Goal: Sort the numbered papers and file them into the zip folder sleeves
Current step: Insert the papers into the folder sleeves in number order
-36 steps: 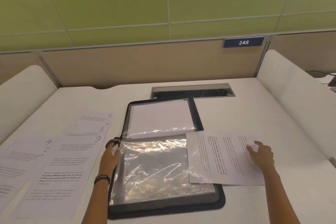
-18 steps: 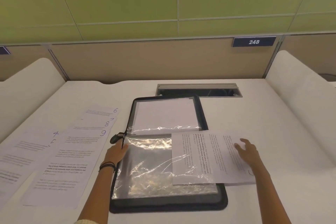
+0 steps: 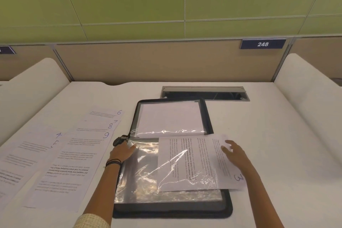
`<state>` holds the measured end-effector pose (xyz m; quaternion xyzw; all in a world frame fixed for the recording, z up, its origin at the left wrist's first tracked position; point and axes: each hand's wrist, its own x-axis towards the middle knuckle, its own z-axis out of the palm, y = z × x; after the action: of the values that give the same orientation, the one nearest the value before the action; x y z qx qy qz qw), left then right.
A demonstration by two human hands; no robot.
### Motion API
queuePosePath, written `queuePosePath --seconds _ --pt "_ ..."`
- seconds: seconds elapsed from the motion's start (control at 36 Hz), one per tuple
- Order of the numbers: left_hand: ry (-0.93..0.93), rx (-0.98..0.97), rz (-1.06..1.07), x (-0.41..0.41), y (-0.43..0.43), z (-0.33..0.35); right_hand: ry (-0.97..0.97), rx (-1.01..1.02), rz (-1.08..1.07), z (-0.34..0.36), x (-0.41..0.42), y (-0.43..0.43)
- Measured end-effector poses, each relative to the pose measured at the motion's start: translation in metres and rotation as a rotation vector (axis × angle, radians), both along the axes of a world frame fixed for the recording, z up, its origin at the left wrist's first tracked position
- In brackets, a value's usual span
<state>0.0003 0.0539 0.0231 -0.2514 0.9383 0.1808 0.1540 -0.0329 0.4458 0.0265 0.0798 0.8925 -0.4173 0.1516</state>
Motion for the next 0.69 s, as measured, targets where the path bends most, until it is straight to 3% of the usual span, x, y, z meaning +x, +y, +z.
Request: queuePosePath --seconds 0.31,0.53,0.69 --pt "0.005 -0.034 -0.029 -0.003 0.007 0.003 0.164 0.05 -0.274 -0.009 0.0 0.021" --pt "-0.003 -0.065 -0.083 -0.003 0.002 0.007 -0.035 -0.338 -0.37 -0.013 -0.005 0.042" --pt "-0.008 -0.033 -0.067 -0.005 -0.006 0.007 -0.088 -0.419 -0.309 -0.016 -0.004 0.04"
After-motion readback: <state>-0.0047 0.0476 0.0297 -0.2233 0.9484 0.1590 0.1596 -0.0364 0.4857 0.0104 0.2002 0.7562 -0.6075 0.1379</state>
